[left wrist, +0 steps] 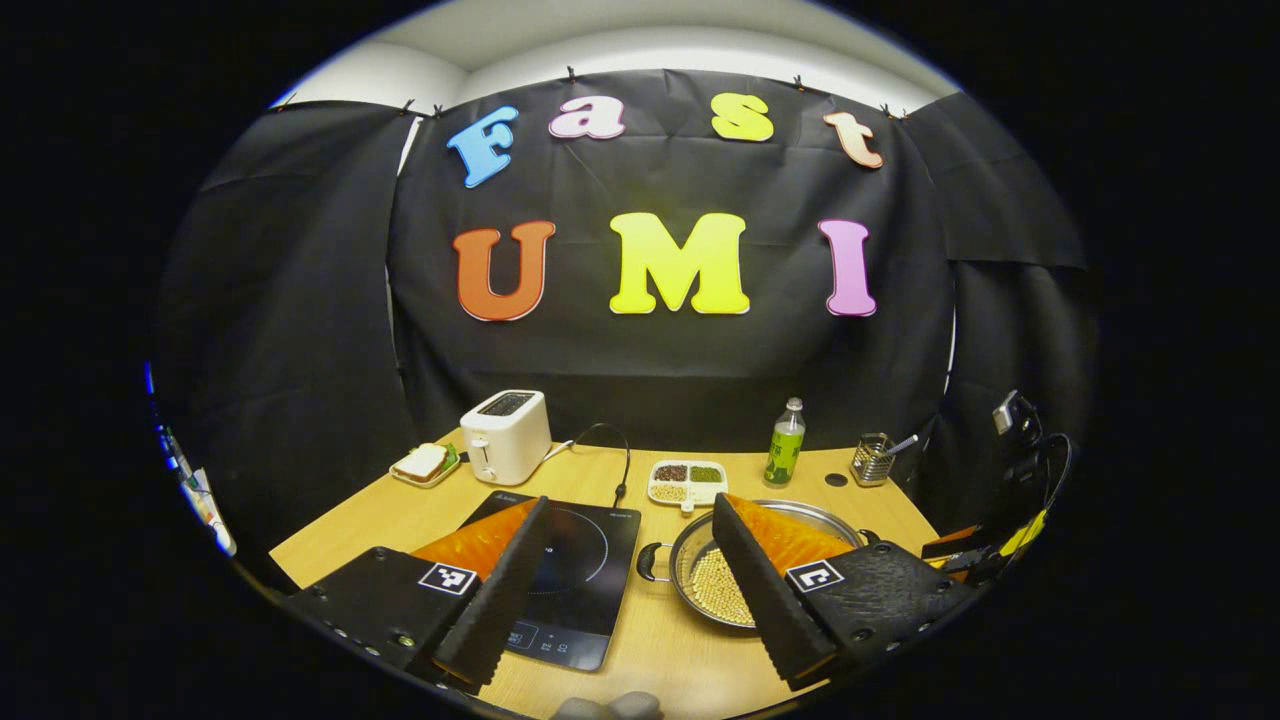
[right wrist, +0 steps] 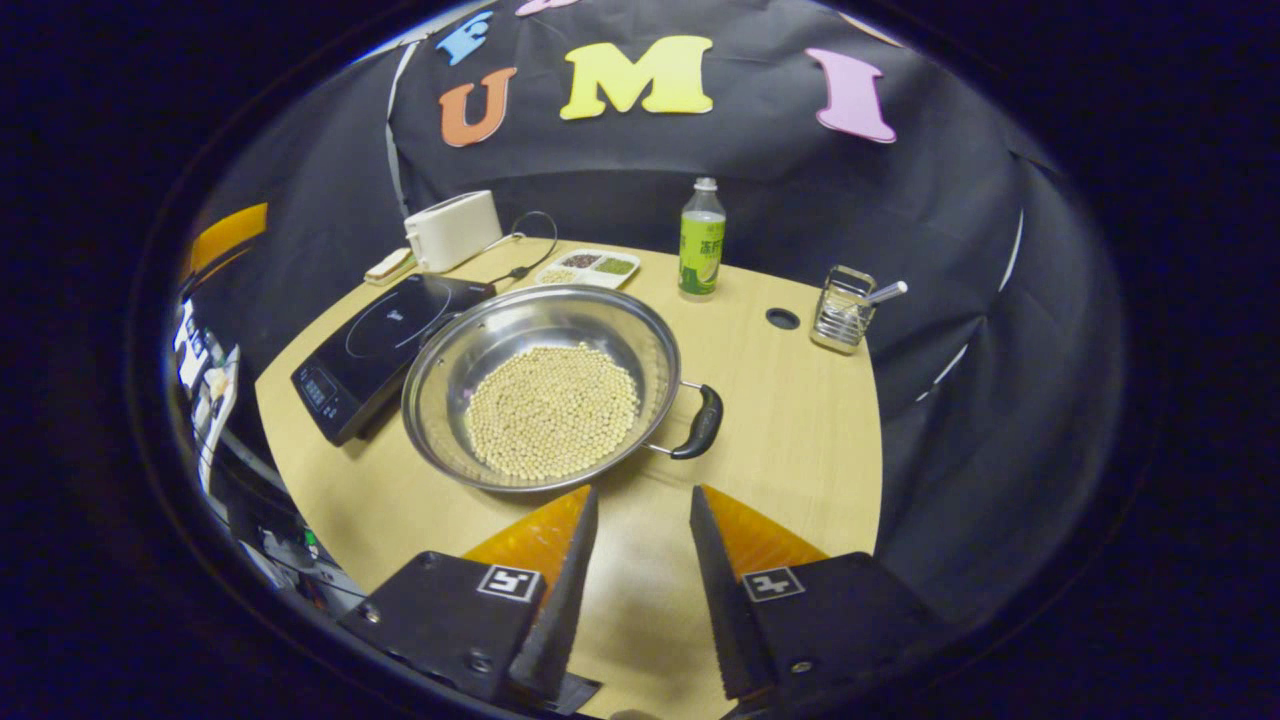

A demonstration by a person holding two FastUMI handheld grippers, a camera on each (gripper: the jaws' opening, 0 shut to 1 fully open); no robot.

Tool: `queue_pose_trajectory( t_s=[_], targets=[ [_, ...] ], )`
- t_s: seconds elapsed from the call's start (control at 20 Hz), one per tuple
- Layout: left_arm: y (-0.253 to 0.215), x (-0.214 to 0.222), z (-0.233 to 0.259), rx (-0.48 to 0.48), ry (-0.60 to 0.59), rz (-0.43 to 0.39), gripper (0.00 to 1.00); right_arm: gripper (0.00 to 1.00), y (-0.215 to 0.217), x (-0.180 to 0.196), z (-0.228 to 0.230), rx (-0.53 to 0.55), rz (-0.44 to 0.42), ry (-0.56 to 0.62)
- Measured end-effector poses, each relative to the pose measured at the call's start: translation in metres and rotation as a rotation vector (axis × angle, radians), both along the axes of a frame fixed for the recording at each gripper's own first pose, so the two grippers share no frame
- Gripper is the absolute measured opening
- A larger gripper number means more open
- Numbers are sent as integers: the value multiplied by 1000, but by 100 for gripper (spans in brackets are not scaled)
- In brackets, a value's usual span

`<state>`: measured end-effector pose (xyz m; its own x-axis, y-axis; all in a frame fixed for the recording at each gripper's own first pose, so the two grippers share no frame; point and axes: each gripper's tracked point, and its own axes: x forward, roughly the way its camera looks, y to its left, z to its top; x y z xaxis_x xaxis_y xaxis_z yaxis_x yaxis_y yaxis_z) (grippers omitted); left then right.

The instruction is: First push the handle of the pot to place it horizontally, then grasp the pot with both hands and set it on the induction cooktop.

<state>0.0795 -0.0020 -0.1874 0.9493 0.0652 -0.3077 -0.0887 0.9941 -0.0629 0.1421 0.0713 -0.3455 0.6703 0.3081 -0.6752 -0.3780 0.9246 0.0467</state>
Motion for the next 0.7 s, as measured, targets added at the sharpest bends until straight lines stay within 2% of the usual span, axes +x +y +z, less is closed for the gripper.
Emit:
queue_pose_trajectory(
  t_s=[0.05, 0.1, 0.15, 0.25, 0.3, 0.35, 0.4, 0.5, 0.55, 0.65, 0.7],
  targets=[
    [0, 2, -4, 2, 12, -15, 96, 71, 0, -1, 2, 8, -22, -1],
    [0, 5, -8, 4, 21, -30, 97, 75, -1, -3, 3, 18, -41, 0],
    [-1, 6, -12, 5, 32, -47, 97, 86, 0, -3, 5, 33, -59, -1],
    [-4, 11, -25, 10, 52, -77, 96, 87, 1, -3, 8, 58, -97, 3],
    [-4, 15, -30, 9, 60, -89, 97, 84, 1, -2, 7, 67, -112, 5],
    [-5, 18, -37, 2, 76, -100, 97, 87, 3, -1, 6, 74, -122, 11],
    [-8, 21, -45, -7, 96, -113, 96, 84, 4, -1, 5, 78, -129, 13],
    [-13, 27, -62, -25, 128, -136, 97, 84, 5, 3, 4, 80, -144, 16],
    [-14, 32, -70, -33, 141, -138, 97, 87, 6, 6, 3, 81, -149, 17],
    [-18, 40, -88, -55, 177, -144, 97, 84, 8, 12, 1, 88, -160, 28],
    [-19, 44, -98, -63, 193, -143, 97, 87, 10, 15, -1, 92, -162, 32]
  ],
)
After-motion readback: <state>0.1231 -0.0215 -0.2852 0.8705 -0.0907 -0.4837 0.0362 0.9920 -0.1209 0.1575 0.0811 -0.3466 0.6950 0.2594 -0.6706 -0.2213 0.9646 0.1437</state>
